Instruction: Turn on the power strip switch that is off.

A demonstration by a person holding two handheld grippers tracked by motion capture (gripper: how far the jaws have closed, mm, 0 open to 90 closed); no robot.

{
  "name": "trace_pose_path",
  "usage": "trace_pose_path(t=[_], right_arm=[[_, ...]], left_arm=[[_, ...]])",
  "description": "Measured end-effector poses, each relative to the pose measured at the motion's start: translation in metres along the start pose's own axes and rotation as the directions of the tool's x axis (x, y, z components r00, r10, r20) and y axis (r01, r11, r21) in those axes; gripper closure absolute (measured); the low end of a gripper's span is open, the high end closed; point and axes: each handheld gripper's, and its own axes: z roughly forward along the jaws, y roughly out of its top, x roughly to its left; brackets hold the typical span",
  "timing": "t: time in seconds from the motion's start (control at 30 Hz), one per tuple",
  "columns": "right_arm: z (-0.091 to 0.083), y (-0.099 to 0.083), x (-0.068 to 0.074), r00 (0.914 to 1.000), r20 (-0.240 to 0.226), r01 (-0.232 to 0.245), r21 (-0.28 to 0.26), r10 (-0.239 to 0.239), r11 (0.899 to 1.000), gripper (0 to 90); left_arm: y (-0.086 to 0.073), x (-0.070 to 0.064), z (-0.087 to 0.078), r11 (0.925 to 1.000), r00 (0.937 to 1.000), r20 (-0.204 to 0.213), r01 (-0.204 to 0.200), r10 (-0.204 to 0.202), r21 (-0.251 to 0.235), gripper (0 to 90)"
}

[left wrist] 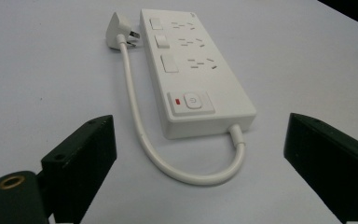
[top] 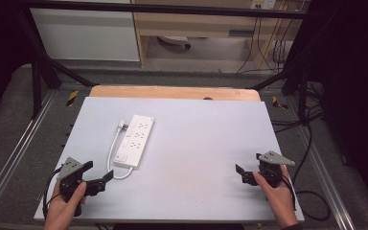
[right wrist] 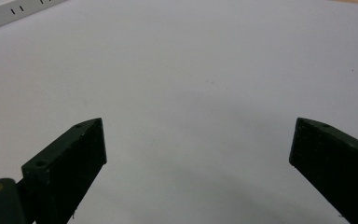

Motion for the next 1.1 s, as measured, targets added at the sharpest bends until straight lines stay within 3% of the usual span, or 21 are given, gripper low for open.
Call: trace_pose_path(t=[0.33,0.57,0.93,1.1], right_arm=[[0.0,-0.001,0.003,1.0,0.004,0.0,0.017,-0.001,1.0,3.7],[0.0,-0.001,0.008,0.9999,-0.008,0.015,0.027,-0.014,1.0,3.9],[-0.004,0.001,0.014,0.9996,-0.014,0.023,0.021,-0.023,1.0,3.7],[-0.006,-0.001,0.014,0.9997,-0.012,0.024,0.025,-0.023,0.999,3.7]], left_arm=[[0.004,0.004,0.001,1.0,0.9998,0.017,-0.005,0.005,-0.005,8.8],[0.021,0.0,0.009,1.0,0.9985,0.055,-0.008,0.008,-0.001,8.8],[0.056,0.004,0.02,0.9985,0.9977,0.043,-0.052,0.052,-0.015,9.1],[0.07,0.001,0.026,0.9973,0.9954,0.063,-0.073,0.073,-0.006,8.5]])
